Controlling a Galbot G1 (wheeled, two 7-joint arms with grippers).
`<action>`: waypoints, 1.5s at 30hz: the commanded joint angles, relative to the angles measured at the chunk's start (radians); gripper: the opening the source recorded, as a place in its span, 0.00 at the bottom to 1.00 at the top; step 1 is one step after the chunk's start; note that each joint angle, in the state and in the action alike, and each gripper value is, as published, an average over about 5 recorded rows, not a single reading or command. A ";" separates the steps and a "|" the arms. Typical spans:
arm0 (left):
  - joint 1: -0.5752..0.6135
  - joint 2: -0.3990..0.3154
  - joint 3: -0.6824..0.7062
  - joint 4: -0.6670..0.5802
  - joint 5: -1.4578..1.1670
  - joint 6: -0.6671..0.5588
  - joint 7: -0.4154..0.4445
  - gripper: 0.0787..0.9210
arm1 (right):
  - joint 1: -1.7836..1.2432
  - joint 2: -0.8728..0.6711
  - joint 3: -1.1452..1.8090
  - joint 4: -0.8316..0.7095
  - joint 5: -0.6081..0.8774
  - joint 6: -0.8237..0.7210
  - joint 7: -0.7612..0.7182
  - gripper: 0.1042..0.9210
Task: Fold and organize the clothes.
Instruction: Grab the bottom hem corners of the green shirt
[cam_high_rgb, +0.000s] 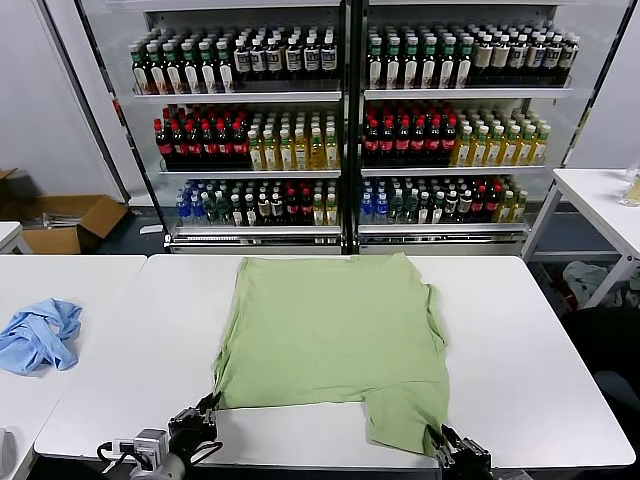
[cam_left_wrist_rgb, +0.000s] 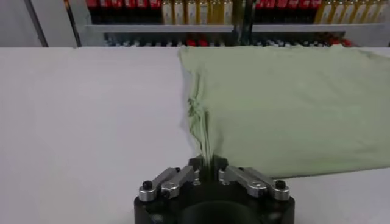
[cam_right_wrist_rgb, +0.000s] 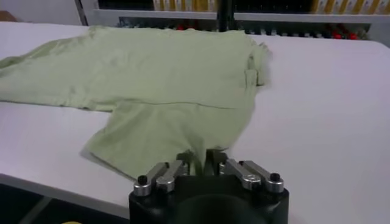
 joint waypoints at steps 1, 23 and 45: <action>0.000 -0.001 0.004 0.007 0.010 0.003 0.004 0.01 | 0.016 -0.002 -0.017 -0.019 0.023 -0.011 0.002 0.00; 0.029 0.021 -0.018 -0.047 -0.001 -0.025 0.009 0.01 | -0.011 -0.025 0.104 0.122 0.060 0.003 -0.051 0.00; 0.333 0.073 -0.155 -0.272 -0.040 -0.055 0.019 0.01 | -0.310 -0.066 0.323 0.296 0.026 -0.140 -0.217 0.00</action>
